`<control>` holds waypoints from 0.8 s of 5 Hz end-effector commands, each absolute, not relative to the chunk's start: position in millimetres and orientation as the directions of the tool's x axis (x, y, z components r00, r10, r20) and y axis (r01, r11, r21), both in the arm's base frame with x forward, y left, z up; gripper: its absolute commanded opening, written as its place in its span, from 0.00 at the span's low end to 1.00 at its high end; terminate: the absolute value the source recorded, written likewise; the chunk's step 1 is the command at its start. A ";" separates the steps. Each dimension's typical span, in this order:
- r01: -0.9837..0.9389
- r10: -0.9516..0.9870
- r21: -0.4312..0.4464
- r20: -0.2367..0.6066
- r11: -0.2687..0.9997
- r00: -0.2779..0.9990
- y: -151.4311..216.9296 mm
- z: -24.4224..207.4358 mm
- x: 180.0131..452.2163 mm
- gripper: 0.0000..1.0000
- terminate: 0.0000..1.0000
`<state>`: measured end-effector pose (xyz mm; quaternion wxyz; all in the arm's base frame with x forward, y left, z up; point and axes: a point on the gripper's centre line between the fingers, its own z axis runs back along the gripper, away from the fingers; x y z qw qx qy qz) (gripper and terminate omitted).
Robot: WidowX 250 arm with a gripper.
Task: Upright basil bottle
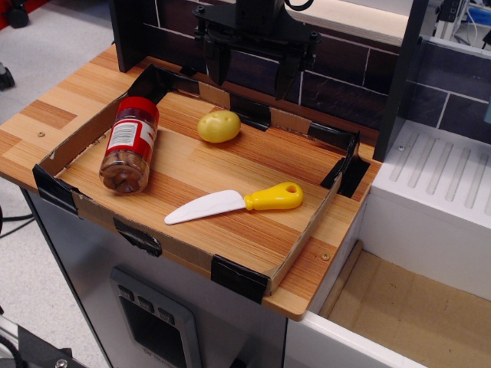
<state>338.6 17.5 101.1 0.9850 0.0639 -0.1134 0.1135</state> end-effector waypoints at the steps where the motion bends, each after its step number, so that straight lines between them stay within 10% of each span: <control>1: -0.238 0.209 0.100 0.238 0.966 0.949 17.5 101.1 338.6 1.00 0.00; 4: -0.423 0.405 0.065 0.190 0.904 0.894 128.8 124.4 341.3 1.00 0.00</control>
